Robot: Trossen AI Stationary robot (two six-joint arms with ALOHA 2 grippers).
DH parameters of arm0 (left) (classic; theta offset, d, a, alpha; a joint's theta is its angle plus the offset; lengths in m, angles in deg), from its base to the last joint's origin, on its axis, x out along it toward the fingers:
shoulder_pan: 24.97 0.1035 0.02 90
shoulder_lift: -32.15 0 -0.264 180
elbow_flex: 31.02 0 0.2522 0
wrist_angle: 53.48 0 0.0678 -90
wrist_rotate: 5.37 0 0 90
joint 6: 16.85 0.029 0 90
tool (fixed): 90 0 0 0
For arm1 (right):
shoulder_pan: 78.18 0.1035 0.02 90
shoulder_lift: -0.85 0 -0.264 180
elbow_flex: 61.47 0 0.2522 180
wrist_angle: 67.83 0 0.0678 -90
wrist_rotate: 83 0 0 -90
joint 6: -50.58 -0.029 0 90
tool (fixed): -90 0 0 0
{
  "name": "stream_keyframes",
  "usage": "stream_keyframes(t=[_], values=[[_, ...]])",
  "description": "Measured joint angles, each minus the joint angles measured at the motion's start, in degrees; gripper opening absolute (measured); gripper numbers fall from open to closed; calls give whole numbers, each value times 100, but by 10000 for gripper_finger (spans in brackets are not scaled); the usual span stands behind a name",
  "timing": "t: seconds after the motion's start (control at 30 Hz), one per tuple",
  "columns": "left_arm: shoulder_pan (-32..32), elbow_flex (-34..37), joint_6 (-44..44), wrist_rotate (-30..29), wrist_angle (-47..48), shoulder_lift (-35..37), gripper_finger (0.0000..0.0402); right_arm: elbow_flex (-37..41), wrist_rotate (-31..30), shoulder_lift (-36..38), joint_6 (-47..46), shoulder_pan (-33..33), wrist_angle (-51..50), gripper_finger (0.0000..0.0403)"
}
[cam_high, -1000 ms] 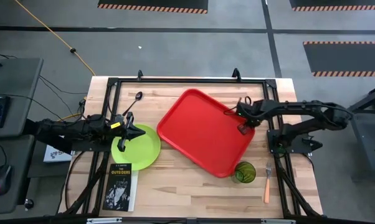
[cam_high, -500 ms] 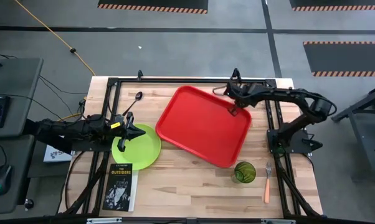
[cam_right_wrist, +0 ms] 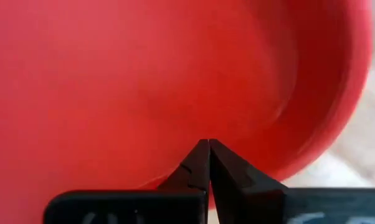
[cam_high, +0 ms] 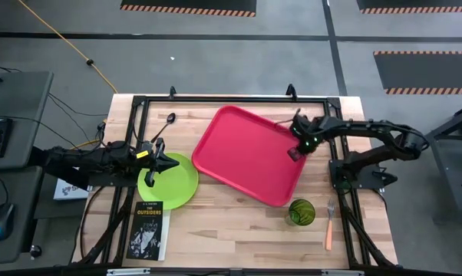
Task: Pick and place plate/cup/fork/spoon on tray
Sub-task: Adjust the red tray
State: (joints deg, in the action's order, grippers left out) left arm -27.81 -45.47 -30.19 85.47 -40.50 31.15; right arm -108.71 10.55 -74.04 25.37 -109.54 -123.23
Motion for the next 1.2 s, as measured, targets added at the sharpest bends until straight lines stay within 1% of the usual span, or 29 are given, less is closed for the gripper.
stream_keyframes(t=[0.07, 0.17, 0.33, 0.4, 0.47, 0.57, 0.63, 0.7, 0.77, 0.83, 0.93, 1.0, 1.07, 1.2], values=[[0, 0, 1, -2, -2, 0, 1, 133, -360, 0, -253, 0, 145, 0], [-1, 0, 2, -1, 0, 1, 1, 158, -1115, -8, -330, -62, 133, 0], [-1, 0, 0, -2, -2, 0, 1, -102, -2456, -13, -317, -322, 224, 0], [1, 0, 0, 0, 0, 1, 1, -150, -2749, -14, -264, -523, 360, 0], [0, 0, 2, -2, -2, 0, 1, -170, -2851, -43, -164, -745, 707, 0], [0, 0, 2, -2, -1, 0, 1, -172, -2802, -250, -20, -1079, 1177, 0], [-1, 0, 2, 0, 0, 1, 1, -177, -2391, -349, 64, -1272, 1559, 0], [-1, 0, 0, -2, -1, 1, 1, -270, -1786, -350, 16, -1396, 1659, 0], [-1, 0, 1, -1, -1, 1, 1, -403, -1291, -248, 28, -1393, 1600, 0], [0, 0, 1, 0, -2, 0, 1, -452, -973, -75, 106, -1287, 1467, 0], [-1, 0, 2, -2, -1, 1, 1, -411, -630, 16, -23, -1188, 744, 0], [1, 0, 0, -1, -1, 1, 1, -301, -636, 9, -132, -1157, 332, 0], [-1, 0, 2, -1, -1, 1, 1, -161, -675, 7, -242, -1138, 356, 0], [1, 0, 2, -2, 0, 1, 1, 6, -1220, -70, -495, -1199, 513, 0]])
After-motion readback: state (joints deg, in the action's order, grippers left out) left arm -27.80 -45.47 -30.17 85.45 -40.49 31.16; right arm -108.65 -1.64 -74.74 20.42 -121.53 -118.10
